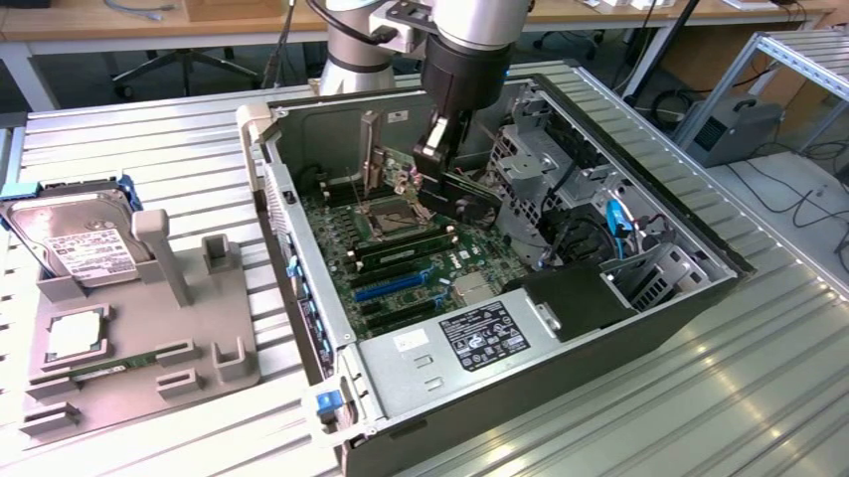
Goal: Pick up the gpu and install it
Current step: 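Insert the gpu into the slot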
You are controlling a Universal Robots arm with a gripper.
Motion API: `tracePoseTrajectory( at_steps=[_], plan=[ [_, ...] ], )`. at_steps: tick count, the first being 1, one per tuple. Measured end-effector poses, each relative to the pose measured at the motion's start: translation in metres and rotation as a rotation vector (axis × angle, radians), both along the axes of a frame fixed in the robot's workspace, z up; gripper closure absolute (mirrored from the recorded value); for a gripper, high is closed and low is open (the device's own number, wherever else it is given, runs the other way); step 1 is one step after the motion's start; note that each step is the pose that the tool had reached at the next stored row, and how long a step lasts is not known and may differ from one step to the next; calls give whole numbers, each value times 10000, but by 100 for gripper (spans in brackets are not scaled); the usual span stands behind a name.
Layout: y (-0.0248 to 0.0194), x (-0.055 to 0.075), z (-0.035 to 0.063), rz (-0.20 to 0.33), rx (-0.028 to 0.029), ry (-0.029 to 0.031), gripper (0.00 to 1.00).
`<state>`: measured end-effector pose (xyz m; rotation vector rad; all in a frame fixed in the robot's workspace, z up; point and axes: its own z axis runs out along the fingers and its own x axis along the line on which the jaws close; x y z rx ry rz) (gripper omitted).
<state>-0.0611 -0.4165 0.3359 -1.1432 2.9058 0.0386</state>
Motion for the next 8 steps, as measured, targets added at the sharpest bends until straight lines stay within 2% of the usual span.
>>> tracePoseTrajectory(
  at_steps=[8],
  plan=[
    [0, 0, 0, 111, 0, 0, 73]
  ],
)
